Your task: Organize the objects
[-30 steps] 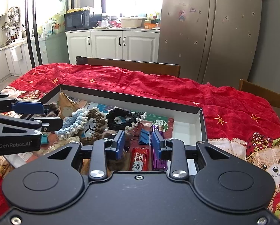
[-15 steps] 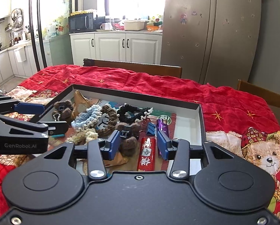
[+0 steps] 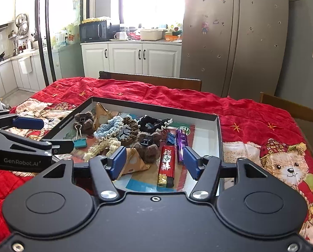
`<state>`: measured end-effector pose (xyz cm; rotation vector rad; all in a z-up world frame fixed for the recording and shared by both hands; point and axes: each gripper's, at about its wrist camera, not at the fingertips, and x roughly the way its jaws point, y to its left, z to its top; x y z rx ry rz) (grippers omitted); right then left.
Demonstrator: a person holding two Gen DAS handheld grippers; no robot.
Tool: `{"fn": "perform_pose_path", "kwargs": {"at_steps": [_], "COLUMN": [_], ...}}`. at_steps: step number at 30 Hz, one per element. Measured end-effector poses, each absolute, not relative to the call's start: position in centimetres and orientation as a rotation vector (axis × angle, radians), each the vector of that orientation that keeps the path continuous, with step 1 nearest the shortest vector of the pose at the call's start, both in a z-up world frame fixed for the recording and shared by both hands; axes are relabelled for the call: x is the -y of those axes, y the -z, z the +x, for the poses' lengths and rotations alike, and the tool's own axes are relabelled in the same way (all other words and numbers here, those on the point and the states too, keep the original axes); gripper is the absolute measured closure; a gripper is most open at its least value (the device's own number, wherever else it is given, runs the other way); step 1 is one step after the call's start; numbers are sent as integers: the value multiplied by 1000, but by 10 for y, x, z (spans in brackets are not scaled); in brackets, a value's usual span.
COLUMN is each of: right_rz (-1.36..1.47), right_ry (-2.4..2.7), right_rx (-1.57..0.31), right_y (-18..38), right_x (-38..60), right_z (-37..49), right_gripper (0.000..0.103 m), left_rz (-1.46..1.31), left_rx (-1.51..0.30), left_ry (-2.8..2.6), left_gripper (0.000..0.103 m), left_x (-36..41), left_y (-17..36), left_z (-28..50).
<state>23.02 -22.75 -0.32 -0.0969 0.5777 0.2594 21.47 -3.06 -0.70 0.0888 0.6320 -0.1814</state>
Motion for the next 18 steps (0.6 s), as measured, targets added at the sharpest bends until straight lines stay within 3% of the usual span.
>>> {"fn": "perform_pose_path", "kwargs": {"at_steps": [18], "right_rz": [-77], "right_ry": [-295], "right_rx": [-532], "right_y": [-20], "right_x": [238], "right_z": [147], "right_gripper": [28], "left_rz": [33], "left_rx": [-594], "left_ry": [158], "left_gripper": [0], "left_x": [25], "left_y": [-15], "left_z": [137]}}
